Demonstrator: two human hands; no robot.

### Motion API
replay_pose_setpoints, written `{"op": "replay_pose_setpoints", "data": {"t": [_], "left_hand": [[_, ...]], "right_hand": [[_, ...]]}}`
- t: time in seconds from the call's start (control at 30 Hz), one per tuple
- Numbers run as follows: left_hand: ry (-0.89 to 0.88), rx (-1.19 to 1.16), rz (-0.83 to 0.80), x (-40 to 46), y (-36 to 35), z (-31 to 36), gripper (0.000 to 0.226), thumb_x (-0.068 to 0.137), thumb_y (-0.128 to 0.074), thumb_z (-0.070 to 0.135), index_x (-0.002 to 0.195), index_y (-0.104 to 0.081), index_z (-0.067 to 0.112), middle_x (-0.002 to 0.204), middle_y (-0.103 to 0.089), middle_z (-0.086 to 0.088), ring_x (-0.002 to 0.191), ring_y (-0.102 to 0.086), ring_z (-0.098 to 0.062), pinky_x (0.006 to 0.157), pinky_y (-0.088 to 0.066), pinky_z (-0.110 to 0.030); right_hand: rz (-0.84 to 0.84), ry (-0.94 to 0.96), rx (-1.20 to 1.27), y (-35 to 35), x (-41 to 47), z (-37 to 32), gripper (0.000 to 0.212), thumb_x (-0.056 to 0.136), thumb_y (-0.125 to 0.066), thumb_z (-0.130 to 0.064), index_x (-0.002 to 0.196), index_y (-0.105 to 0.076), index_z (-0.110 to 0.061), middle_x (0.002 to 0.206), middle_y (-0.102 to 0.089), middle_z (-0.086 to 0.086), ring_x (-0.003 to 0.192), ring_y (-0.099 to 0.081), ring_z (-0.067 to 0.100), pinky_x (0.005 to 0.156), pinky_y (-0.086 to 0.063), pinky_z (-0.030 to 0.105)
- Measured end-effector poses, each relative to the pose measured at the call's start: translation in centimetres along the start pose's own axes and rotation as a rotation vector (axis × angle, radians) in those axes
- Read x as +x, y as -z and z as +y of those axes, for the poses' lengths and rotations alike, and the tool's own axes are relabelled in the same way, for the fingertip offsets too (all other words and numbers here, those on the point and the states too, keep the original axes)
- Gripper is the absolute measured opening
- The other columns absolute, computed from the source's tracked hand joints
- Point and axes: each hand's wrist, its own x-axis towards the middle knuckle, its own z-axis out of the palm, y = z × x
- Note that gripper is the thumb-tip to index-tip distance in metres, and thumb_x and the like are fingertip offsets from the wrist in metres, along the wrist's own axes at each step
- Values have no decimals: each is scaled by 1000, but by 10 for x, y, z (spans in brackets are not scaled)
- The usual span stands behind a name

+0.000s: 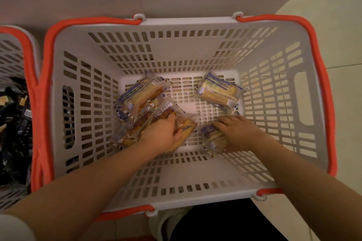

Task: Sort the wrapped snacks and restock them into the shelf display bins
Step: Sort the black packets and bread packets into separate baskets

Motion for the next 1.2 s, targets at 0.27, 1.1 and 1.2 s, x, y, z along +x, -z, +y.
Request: {"op": "replay_pose_setpoints", "data": {"t": [0.27, 1.1, 1.2], "left_hand": [[-48, -65, 65, -2, -1, -8, 23, 92, -48, 39, 94, -37, 19, 72, -53, 2, 69, -59, -22, 57, -47, -34], [-348, -207, 727, -163, 93, -57, 27, 88, -44, 21, 104, -63, 11, 94, -63, 0, 88, -55, -8, 72, -40, -17], [-259, -141, 797, -215, 96, -106, 31, 86, -42, 29, 98, -62, 9, 91, -58, -1, 86, -50, -7, 73, -40, -18]], "right_hand": [[153, -157, 608, 37, 12, 14, 34, 86, -62, -27, 116, -56, -12, 112, -63, 9, 100, -58, 25, 76, -40, 28], [516, 173, 697, 209, -17, -157, 11, 92, -53, -23, 94, -63, -22, 81, -60, -14, 73, -56, 2, 63, -40, 22], [518, 284, 719, 242, -16, -216, 9, 93, -52, -22, 88, -59, -26, 71, -54, -17, 65, -50, -3, 54, -35, 11]]}}
